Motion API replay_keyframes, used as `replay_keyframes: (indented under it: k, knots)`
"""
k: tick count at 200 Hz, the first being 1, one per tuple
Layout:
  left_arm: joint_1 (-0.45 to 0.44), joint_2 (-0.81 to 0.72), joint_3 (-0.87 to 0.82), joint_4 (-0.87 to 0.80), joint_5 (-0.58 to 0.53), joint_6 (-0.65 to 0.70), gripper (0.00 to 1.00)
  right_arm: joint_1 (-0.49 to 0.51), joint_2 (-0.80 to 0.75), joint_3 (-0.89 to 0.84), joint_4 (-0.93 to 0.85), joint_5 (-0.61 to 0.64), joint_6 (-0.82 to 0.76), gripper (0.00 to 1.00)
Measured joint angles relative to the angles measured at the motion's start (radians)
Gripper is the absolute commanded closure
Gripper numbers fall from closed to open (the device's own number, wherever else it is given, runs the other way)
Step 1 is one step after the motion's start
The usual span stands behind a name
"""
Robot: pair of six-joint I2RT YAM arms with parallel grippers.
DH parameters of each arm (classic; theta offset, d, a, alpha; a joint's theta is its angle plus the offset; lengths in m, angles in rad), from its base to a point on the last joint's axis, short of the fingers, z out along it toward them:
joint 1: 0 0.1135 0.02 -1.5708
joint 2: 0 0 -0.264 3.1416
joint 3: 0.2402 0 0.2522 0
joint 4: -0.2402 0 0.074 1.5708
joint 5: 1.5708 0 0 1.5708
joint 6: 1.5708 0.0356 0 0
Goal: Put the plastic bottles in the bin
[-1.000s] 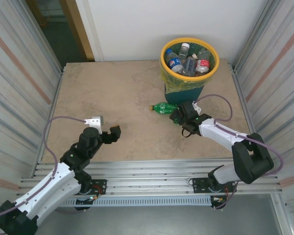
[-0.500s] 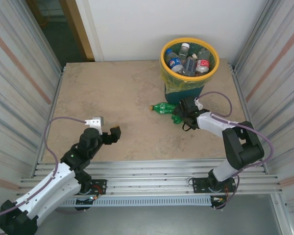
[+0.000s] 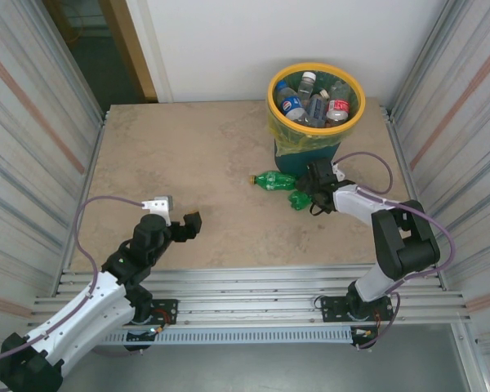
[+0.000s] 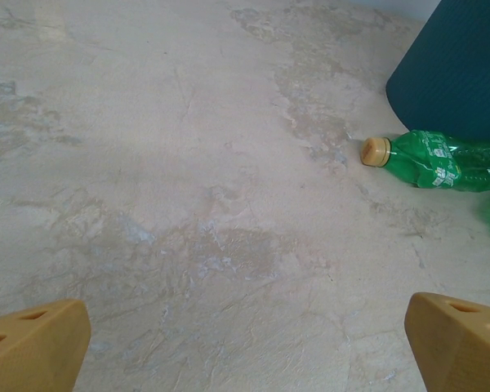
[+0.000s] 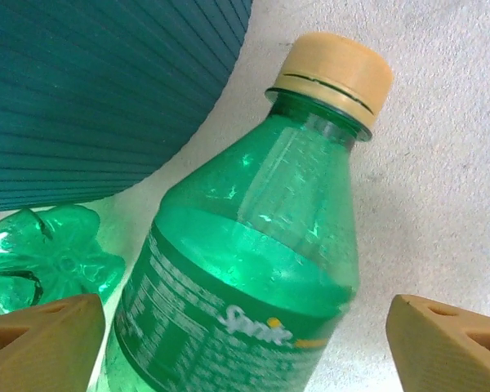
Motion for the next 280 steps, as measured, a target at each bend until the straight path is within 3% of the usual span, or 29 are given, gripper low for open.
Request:
replay_keyframes:
  k: [110, 153, 179, 235, 280]
  knots:
    - [0.000, -0.016, -0.001, 0.000, 0.000, -0.021, 0.01, -0.009, 0.055, -0.005, 0.000, -0.054, -0.028, 0.30]
    - [0.000, -0.028, -0.014, -0.005, -0.001, -0.022, 0.01, -0.009, 0.049, -0.027, 0.007, -0.048, -0.031, 0.40]
    - [0.000, -0.034, -0.015, -0.011, -0.001, -0.026, 0.01, -0.008, 0.029, -0.048, 0.011, -0.047, -0.032, 0.51]
    - [0.000, -0.042, -0.015, -0.015, -0.004, -0.041, 0.01, -0.003, -0.074, -0.092, -0.088, -0.024, -0.045, 0.59]
    - [0.000, -0.047, -0.015, -0.015, -0.008, -0.045, 0.01, -0.003, -0.294, -0.094, -0.194, 0.046, -0.101, 0.59]
